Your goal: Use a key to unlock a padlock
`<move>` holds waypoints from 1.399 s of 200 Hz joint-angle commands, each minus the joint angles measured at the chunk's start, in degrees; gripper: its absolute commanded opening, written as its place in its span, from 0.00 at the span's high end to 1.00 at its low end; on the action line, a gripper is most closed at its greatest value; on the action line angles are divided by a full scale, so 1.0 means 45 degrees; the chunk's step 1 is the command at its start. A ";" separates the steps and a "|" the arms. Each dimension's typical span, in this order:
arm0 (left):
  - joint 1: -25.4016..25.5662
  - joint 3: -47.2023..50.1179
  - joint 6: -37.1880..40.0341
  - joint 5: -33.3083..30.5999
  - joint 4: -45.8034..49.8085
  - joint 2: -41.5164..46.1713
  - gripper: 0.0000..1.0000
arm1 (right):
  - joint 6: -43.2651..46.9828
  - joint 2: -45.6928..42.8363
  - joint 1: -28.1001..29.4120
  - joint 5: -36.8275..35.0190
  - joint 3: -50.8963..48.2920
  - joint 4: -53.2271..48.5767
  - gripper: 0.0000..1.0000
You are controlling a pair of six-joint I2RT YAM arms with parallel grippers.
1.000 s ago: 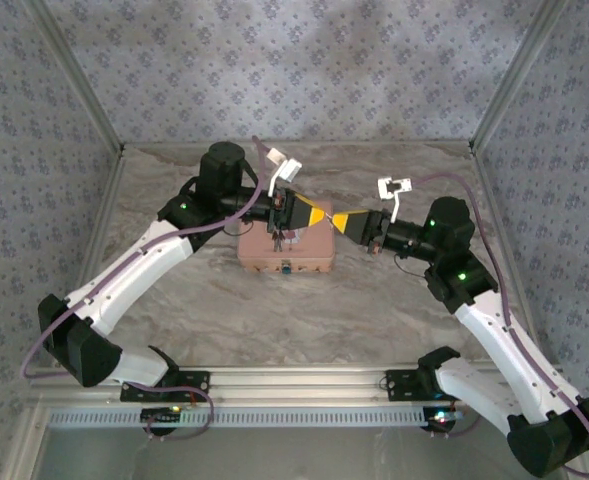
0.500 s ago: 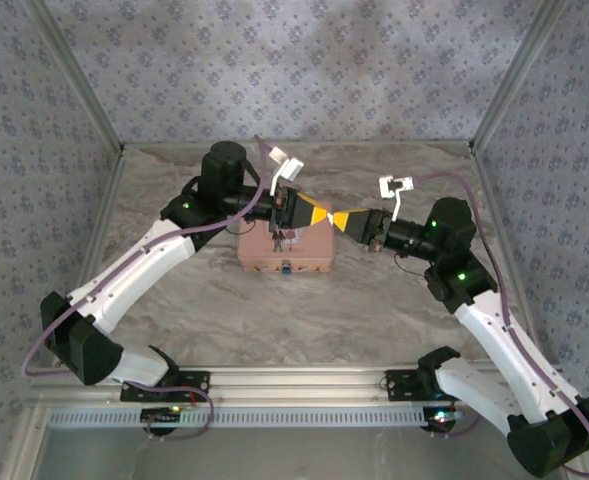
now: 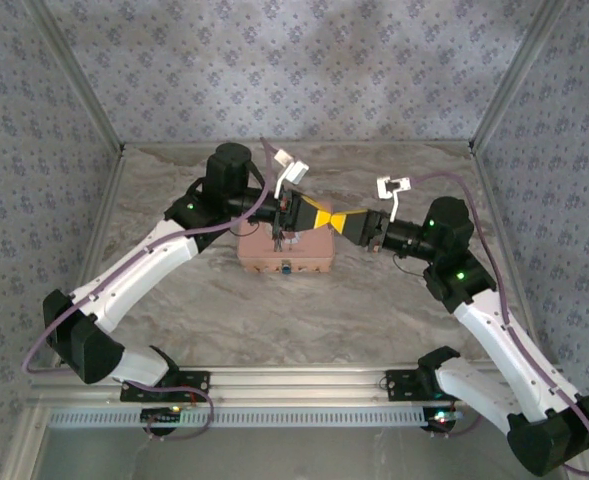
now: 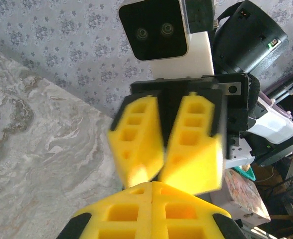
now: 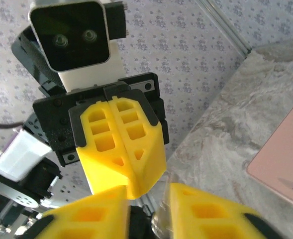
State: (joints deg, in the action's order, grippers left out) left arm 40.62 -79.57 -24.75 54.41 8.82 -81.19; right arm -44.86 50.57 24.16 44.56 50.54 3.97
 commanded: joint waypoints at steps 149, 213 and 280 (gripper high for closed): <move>-0.0025 0.5495 -0.0832 -0.7294 0.0996 0.2546 0.52 | 0.4386 0.1848 0.2642 -0.6404 -0.0926 -0.6380 0.67; 0.0156 0.9320 -0.2779 -0.9439 0.0149 0.4317 0.50 | 0.4641 0.6021 0.4276 -0.7806 -0.1386 -0.3768 0.58; 0.0187 1.0332 -0.3490 -0.9981 -0.0400 0.4646 0.47 | 0.3843 0.8713 0.4441 -0.8819 -0.0696 -0.2882 0.55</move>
State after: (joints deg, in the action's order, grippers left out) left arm 41.04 -34.26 -38.30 11.00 9.89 -61.49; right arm -25.30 87.37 43.86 7.66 45.23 -11.73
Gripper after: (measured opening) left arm 0.532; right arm 0.454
